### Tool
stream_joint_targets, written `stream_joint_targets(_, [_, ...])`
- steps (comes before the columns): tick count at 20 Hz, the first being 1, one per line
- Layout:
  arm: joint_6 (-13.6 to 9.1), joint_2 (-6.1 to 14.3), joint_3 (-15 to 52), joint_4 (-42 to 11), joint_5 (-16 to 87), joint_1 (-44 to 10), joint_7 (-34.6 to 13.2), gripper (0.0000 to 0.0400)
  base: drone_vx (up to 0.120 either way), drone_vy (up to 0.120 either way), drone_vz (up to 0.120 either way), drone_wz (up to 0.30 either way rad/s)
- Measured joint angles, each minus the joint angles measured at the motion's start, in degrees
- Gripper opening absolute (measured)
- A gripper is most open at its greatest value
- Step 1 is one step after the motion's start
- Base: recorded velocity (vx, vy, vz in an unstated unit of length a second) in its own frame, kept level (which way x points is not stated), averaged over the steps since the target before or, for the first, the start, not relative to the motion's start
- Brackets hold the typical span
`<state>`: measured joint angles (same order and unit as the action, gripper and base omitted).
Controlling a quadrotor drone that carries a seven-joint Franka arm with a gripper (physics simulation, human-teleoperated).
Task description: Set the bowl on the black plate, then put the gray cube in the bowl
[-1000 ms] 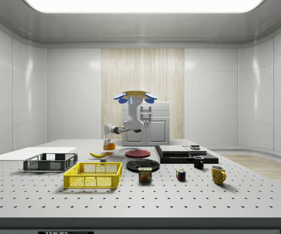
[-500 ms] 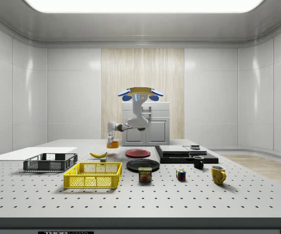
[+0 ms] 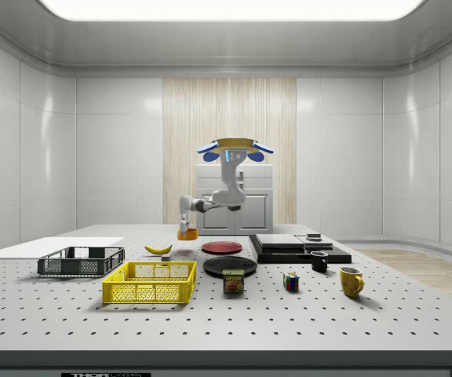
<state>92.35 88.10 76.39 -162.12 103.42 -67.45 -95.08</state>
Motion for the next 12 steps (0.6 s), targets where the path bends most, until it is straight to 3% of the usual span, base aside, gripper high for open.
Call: stream_joint_targets(12, [0.39,0.43,0.06,0.02,-0.19,-0.11,-0.08,0.0100,-0.120,0.120,0.000,0.000])
